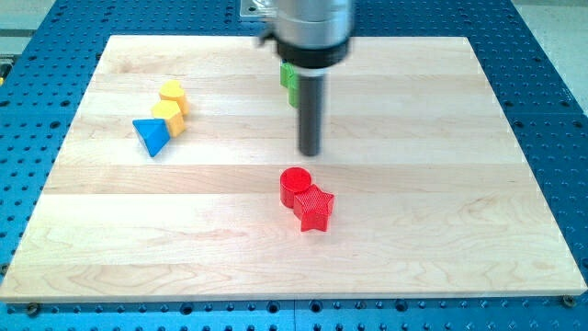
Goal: Place the blue cube diagonal to the green star
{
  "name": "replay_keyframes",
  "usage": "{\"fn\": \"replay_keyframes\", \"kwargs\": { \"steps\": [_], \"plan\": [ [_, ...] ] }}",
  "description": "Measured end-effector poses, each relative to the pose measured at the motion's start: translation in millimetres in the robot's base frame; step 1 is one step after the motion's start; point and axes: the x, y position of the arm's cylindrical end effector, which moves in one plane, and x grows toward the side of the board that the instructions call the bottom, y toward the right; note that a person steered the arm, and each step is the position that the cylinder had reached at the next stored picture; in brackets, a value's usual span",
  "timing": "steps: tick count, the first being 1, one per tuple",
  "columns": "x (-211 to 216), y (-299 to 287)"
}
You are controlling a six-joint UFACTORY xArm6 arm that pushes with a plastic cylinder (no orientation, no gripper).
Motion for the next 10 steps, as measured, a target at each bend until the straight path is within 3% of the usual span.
{"fn": "replay_keyframes", "kwargs": {
  "steps": [1, 2, 4, 6, 10],
  "plan": [
    [-42.0, 63.8],
    [-92.4, 61.9],
    [-155.5, -16.7],
    [-154.1, -124.2],
    [-170.2, -109.9]
  ]
}}
